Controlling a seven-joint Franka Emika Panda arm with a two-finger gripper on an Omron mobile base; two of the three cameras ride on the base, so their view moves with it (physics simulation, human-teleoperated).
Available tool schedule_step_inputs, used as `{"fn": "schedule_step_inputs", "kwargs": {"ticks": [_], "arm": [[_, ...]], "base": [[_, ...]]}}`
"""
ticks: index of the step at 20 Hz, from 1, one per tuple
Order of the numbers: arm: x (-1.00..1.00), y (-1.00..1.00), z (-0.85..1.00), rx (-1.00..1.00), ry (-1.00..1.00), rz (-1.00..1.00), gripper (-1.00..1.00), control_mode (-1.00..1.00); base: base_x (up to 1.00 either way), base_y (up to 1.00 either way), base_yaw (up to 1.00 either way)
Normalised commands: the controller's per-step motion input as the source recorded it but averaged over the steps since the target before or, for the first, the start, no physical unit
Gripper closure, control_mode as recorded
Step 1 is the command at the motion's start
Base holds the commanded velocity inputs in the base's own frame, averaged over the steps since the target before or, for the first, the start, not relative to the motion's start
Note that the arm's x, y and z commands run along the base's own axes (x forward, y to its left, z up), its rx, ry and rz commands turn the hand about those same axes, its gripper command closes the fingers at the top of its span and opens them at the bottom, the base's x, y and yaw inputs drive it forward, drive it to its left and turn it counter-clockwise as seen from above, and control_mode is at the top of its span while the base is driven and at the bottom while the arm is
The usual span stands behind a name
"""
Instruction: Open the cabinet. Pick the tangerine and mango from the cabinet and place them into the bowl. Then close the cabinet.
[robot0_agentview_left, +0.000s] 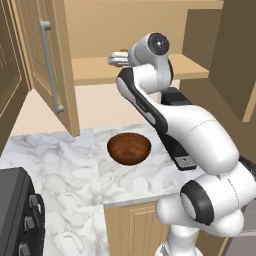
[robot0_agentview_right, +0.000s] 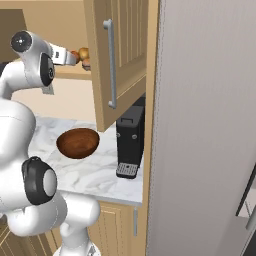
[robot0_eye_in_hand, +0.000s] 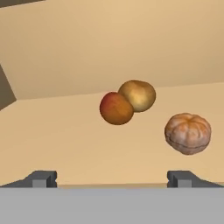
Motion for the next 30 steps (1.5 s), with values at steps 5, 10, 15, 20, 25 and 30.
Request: {"fn": "schedule_step_inputs", "kwargs": {"ticks": [5,10,15,20,25,30], "arm": [[0.4,0.17,0.0,0.0,0.0,0.0,-1.0,-1.0],[0.44,0.0,0.0,0.0,0.0,0.0,-1.0,-1.0],[0.43,0.0,-0.01,0.0,0.0,0.0,-1.0,-1.0],[0.47,0.0,-0.08,0.0,0.0,0.0,-1.0,-1.0],[0.45,0.0,-0.1,0.0,0.01,0.0,-1.0,-1.0],[0.45,0.0,-0.1,0.0,0.03,0.0,-1.0,-1.0]], "base": [[0.0,0.0,0.0],[0.0,0.0,0.0],[0.0,0.0,0.0],[0.0,0.0,0.0],[0.0,0.0,0.0],[0.0,0.0,0.0]]}}
